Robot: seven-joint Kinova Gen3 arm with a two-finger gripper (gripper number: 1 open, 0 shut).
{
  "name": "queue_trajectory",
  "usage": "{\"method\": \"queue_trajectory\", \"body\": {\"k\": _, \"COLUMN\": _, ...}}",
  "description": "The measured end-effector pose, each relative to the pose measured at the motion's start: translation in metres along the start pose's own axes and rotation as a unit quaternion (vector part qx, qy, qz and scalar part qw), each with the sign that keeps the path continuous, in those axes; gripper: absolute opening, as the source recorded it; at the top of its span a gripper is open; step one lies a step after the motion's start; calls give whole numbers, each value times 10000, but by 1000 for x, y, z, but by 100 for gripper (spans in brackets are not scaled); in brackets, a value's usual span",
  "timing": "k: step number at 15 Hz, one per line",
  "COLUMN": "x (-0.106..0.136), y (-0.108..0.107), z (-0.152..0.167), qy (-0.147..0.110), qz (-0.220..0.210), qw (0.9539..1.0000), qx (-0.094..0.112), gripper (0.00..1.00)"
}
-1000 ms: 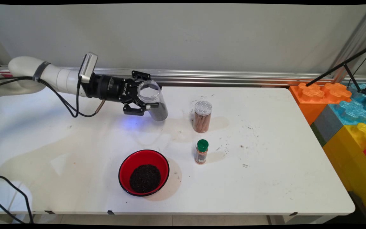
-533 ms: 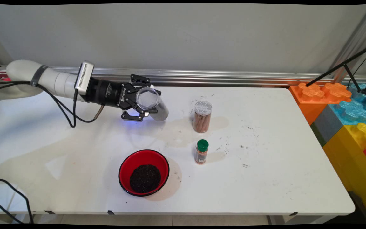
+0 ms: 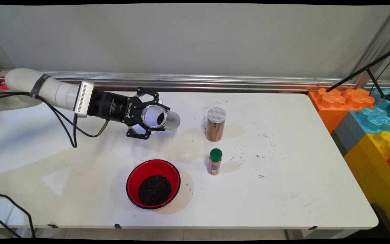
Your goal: Pour the black seasoning powder in the red bowl
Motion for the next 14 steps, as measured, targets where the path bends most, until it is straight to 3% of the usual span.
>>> {"method": "queue_trajectory", "body": {"k": 3, "x": 1, "y": 7, "z": 0, "qy": 60, "qz": 581, "qw": 9982, "qx": -127, "gripper": 0}}
{"method": "queue_trajectory", "body": {"k": 8, "x": 2, "y": 10, "z": 1, "qy": 108, "qz": 1024, "qw": 9945, "qx": -206, "gripper": 0}}
{"method": "queue_trajectory", "body": {"k": 14, "x": 2, "y": 14, "z": 4, "qy": 181, "qz": 1577, "qw": 9869, "qx": -283, "gripper": 0}}
